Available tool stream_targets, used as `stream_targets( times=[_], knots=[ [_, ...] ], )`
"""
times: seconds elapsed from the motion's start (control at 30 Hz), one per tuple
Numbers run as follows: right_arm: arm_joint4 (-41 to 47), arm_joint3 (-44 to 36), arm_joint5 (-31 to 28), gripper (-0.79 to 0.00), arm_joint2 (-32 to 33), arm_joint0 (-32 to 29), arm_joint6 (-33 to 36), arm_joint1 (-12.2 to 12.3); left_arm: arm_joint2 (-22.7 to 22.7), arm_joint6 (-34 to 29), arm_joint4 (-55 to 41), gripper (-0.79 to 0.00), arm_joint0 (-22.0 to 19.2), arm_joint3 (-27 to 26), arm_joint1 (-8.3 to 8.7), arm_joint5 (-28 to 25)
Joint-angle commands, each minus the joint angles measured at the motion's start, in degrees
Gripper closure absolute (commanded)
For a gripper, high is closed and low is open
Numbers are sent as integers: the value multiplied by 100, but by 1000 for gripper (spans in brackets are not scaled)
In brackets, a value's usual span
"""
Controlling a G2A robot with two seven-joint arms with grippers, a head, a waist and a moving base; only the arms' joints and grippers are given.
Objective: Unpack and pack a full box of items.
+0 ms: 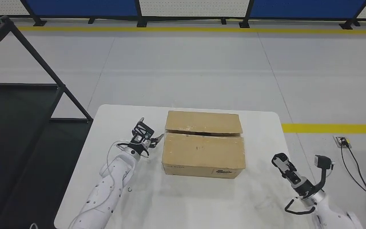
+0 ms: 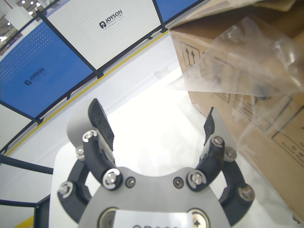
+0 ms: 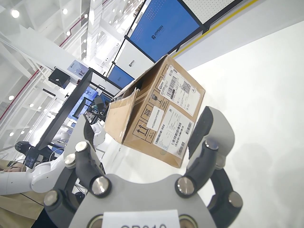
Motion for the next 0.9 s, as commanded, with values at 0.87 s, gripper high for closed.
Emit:
stream_targets(
  times=[0.87],
  knots=[
    [34, 17, -105, -785, -16, -52, -41, 56, -62, 966, -508, -785, -58, 294, -155, 1157]
  ],
)
